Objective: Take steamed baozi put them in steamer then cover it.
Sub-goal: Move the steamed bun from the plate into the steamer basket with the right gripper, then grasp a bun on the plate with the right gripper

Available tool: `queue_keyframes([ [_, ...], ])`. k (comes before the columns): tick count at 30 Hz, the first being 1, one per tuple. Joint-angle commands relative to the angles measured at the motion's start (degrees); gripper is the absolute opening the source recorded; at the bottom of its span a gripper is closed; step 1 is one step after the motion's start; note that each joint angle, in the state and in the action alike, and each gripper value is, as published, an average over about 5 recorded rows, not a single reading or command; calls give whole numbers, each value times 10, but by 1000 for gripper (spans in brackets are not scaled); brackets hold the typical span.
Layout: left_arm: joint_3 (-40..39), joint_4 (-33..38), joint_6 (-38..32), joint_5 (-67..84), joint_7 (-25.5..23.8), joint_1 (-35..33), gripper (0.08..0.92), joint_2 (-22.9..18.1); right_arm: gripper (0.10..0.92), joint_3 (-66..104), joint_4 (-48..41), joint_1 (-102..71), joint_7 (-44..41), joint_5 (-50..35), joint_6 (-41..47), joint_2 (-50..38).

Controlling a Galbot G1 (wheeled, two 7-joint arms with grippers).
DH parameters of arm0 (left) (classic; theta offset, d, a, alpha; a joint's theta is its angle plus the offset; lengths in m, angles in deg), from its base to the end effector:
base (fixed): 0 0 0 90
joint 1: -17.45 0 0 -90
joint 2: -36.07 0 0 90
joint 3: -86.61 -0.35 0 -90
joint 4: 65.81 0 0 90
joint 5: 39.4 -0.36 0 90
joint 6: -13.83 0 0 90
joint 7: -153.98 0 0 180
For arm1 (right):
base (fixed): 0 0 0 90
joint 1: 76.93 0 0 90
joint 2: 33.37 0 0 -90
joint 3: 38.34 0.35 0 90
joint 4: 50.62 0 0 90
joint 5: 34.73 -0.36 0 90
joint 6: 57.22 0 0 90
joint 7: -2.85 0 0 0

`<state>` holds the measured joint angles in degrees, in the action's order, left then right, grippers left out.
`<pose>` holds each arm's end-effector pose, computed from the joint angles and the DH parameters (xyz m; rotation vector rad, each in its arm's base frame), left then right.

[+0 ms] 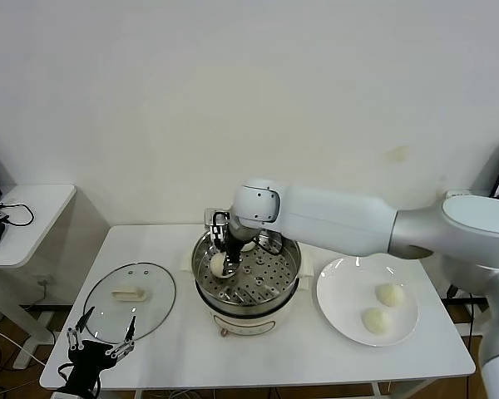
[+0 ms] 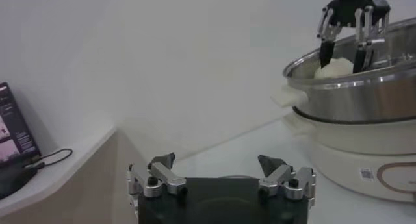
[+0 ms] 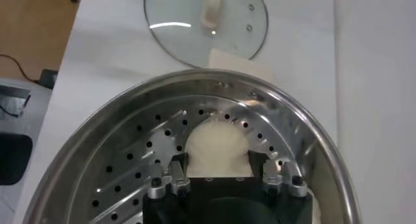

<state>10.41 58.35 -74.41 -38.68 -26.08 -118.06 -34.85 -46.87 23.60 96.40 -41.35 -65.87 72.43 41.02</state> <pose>0.1196 0.1155 -0.2880 -0.0340 -2.8988 -0.5828 0.5141 0.2094 -0.1119 1.4664 -1.5290 1.3085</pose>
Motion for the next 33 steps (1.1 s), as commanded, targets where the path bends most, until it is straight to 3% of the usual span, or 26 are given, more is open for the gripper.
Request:
queue_keyframes([
  [1, -1, 0, 0, 0, 0, 0, 823, 0, 594, 7, -18, -11, 7, -3, 8, 11],
  [7, -2, 1, 0, -1, 0, 0, 823, -1, 610, 11, -16, -8, -17, 16, 6, 7],
  [14, -1, 4, 0, -1, 0, -3, 823, 0, 784, 18, 14, 29, -74, 30, -25, -27],
  [17, -2, 5, 0, -1, -1, -3, 823, 1, 817, 17, 37, 62, -115, 52, -53, -62],
  [24, -3, 9, 0, -1, -1, -6, 823, 5, 823, -7, 98, 142, -195, 126, -135, -185],
  [33, -13, 15, 1, -1, -3, -7, 823, 10, 823, -52, 216, 192, -225, 186, -179, -369],
])
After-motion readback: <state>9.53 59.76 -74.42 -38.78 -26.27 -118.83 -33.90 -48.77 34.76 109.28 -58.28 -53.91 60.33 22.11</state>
